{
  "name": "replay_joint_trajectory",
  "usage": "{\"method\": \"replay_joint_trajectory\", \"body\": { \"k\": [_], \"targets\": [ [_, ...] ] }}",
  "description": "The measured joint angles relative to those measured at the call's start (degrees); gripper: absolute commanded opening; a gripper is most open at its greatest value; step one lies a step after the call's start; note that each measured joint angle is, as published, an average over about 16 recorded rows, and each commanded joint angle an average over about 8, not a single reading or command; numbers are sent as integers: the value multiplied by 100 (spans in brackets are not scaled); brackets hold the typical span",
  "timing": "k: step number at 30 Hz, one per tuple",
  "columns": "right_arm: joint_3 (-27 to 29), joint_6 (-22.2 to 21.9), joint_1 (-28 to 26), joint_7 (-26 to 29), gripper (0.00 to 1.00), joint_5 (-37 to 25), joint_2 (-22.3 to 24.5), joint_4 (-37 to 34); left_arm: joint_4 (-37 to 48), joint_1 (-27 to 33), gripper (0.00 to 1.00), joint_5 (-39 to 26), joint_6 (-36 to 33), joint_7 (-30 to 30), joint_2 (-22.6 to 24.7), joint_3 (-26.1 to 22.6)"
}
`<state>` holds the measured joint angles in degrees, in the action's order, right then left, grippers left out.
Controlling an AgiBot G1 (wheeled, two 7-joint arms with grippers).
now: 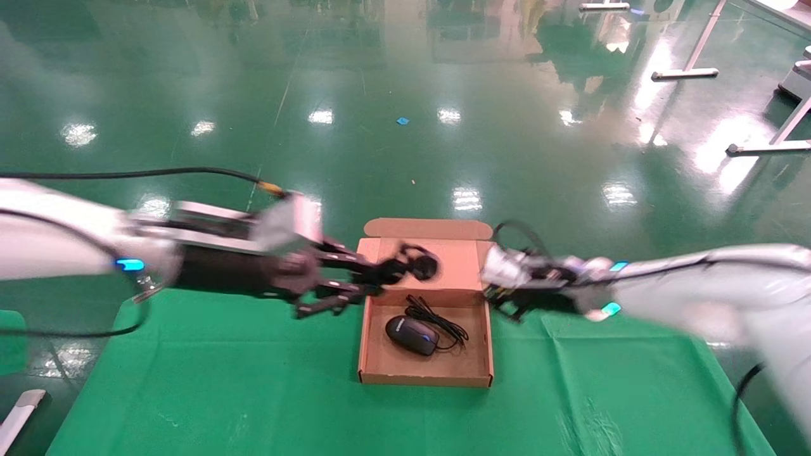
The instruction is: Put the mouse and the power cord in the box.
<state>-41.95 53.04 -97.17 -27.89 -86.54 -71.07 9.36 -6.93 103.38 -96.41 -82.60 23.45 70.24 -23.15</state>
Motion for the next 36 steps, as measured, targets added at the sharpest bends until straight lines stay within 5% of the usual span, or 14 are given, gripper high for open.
{"method": "replay_joint_trajectory", "body": {
  "k": [8,15,16,22,24,36],
  "targets": [
    [-59,1122,-765,-577,100,-96,990,106,-723,-628,0,-311,1317,-21,743,-681],
    [-120,1726,-1115,-786,100,-192,1558,212,-1603,-1357,2,-68,2478,-552,891,-1527],
    [-126,1765,-1135,-791,100,-202,1601,224,-1717,-1440,8,-17,2628,-658,893,-1656],
    [-139,1861,-1165,-788,100,-222,1703,283,-2156,-1760,81,245,3338,-1155,899,-2287],
    [-139,1864,-1163,-781,100,-221,1709,295,-2211,-1797,98,290,3453,-1254,893,-2407],
    [31,1950,-861,-482,100,73,1832,696,-2490,-1948,100,623,3355,-1455,640,-2353]
  ]
}}
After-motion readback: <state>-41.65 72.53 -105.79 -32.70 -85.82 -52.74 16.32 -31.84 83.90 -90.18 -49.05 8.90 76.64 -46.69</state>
